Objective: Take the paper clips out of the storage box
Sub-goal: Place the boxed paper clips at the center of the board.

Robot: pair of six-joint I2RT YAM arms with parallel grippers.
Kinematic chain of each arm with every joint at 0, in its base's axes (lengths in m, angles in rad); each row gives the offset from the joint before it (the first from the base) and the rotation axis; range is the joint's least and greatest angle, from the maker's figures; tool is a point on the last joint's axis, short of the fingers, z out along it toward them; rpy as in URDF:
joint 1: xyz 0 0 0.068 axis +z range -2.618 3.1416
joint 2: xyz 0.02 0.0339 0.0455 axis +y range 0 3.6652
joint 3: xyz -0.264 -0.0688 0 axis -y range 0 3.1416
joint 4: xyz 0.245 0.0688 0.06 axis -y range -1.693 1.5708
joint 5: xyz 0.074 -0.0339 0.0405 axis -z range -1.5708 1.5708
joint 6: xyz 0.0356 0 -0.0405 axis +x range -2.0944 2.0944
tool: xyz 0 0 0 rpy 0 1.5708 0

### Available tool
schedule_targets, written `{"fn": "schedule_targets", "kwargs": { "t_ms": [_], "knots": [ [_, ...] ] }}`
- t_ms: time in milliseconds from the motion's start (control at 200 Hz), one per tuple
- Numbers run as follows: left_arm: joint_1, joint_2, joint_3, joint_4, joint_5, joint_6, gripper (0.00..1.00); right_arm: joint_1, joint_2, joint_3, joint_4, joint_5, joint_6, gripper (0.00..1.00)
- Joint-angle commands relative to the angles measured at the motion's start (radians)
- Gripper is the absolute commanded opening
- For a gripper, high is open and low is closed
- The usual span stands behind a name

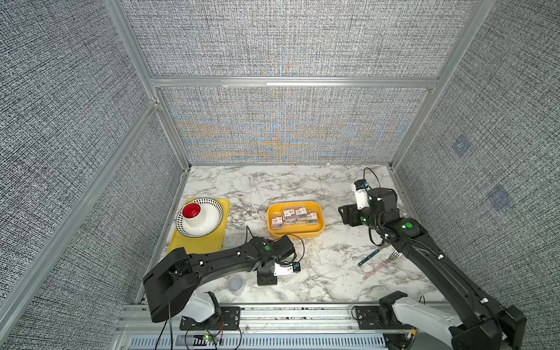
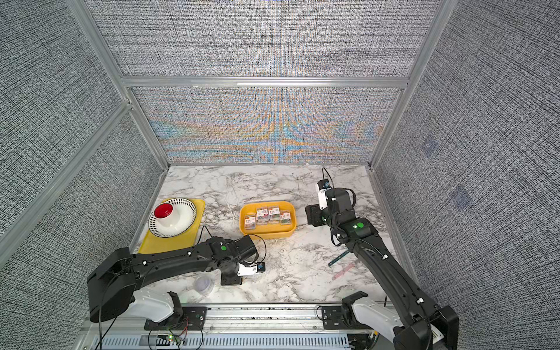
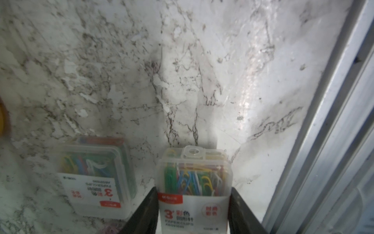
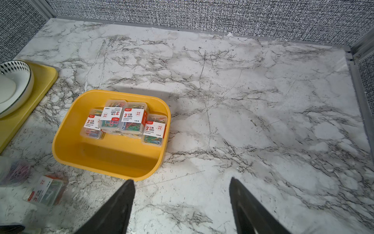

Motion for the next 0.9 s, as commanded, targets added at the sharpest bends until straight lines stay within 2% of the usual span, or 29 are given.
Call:
{"fn": "schedule_targets", "kwargs": {
  "t_ms": [0,891],
  "knots": [
    [-0.009,-0.006,-0.007,0.011,0.001,-0.027,0.46,0.001,0.006,-0.002,0.022,0.002,0.003,0.77],
    [-0.042,-0.017,-0.034,0.029,0.026,-0.054,0.5,0.001,-0.002,-0.003,0.016,0.0,0.008,0.76]
  ]
}}
